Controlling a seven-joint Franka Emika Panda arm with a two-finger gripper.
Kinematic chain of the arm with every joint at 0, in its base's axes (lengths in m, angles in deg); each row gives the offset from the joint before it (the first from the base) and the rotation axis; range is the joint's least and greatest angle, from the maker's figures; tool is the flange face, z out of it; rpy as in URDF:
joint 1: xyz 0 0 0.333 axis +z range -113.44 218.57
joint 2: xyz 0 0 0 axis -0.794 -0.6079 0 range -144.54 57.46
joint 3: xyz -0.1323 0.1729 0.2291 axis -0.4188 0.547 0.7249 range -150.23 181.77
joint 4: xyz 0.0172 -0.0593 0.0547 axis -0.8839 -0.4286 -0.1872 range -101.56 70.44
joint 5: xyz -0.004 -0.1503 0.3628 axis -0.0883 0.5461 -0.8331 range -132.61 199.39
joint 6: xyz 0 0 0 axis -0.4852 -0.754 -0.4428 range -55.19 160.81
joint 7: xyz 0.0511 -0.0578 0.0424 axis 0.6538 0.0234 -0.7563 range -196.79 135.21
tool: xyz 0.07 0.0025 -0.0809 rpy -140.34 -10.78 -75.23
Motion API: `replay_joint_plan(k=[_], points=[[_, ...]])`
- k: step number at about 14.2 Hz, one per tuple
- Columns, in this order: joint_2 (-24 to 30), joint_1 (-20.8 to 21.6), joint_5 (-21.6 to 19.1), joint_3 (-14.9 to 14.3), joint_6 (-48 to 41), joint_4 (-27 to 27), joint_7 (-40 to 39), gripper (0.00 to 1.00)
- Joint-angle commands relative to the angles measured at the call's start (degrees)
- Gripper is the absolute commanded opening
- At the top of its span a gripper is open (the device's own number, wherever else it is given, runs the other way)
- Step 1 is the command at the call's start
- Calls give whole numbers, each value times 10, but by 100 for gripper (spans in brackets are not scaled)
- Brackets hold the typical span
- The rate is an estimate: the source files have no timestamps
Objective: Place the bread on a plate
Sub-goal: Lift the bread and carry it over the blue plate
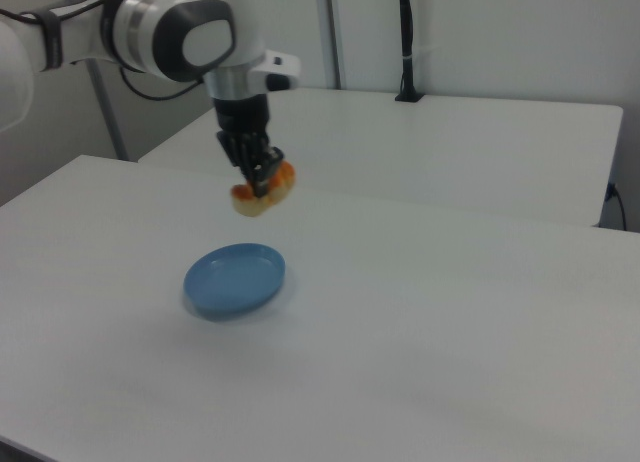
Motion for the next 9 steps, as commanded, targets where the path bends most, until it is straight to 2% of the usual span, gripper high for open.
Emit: replay_joint_plan(k=[1, 4, 6, 9], points=[[-21, 29, -1, 27, -6, 5, 59, 11], [-64, 72, -1, 29, 22, -3, 72, 11], [-90, 94, 4, 29, 72, -14, 113, 11], [-129, 124, 32, 29, 114, -25, 146, 11]])
